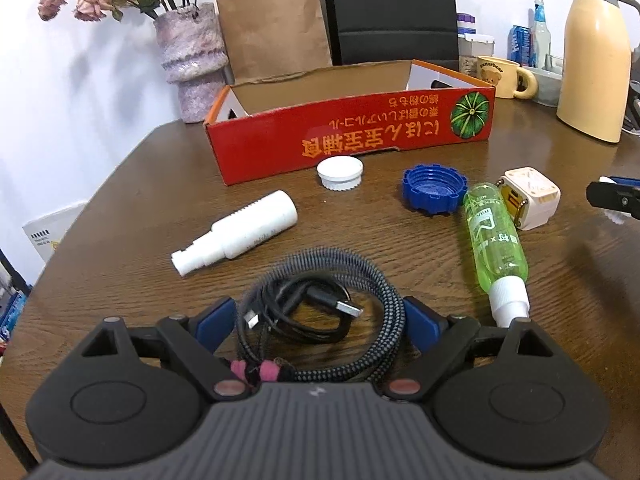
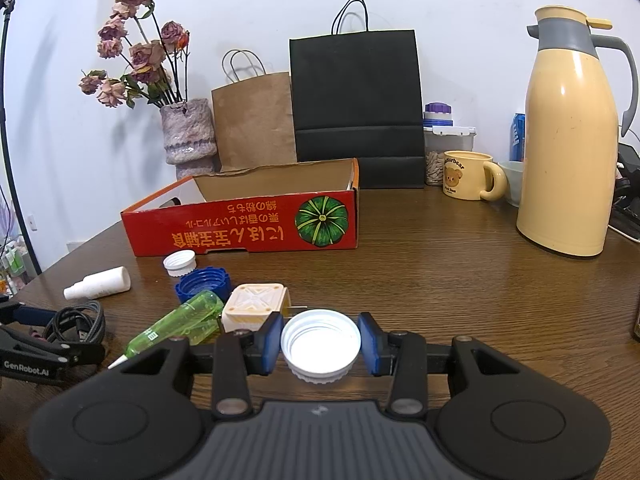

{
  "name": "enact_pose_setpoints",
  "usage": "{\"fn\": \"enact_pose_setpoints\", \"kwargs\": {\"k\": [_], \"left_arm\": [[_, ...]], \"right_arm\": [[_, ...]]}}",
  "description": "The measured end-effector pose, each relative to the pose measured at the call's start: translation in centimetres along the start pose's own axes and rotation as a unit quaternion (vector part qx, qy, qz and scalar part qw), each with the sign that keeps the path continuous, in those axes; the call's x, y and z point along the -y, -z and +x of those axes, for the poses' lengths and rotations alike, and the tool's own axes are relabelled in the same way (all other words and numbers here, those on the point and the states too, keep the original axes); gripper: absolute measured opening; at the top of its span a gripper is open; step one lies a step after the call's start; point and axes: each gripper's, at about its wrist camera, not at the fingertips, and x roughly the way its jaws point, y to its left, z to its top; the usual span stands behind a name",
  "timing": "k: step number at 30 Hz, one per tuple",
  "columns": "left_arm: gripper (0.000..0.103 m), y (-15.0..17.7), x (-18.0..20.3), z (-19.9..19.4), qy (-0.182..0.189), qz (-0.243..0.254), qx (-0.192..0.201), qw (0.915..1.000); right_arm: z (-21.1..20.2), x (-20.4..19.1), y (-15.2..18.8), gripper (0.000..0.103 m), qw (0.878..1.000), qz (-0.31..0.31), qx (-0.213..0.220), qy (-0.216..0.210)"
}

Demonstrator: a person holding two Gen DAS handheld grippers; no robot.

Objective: Organize rigid objects
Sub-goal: 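Close the left gripper on the black braided cable while the right gripper holds the lid, then carry the cable and white lid into the red box with both grippers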

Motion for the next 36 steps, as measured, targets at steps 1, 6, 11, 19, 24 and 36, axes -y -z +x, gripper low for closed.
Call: {"fn": "enact_pose_setpoints", "kwargs": {"k": [1,6,11,19,24,36], "left_arm": [[0.103,-0.1,-0.1,-0.3,-0.003,-0.001,0.008,1.0000],[0.103,-0.5,-1.6,-2.7,0.008,-0.031,0.056,0.9979],[0.075,-0.9,-2.2,-2.5,0.008,-0.036,0.055,0.9978],[0.058,0.0,-1.9,-1.1,0.025,-0.028,0.031,0.9988],[0.052,0.2,-1.3,-1.1,0.030,-0.008,0.036,0.9989],[0.022,0.7,-2.0,-1.9,0.034,-0.028,0.038,0.9983]], "right_arm": [[0.0,0.0,0.0,0.040,1.000,0.000,0.000,0.000],[0.0,0.0,0.0,0.040,1.000,0.000,-0.001,-0.001],[0.0,-0.1,0.0,0.040,1.000,0.000,0.000,-0.001],[0.0,-0.1,0.0,0.040,1.000,0.000,-0.001,-0.001],[0.0,-0.1,0.0,0.040,1.000,0.000,0.000,-0.001],[0.0,-0.1,0.0,0.040,1.000,0.001,-0.001,-0.001]]}}
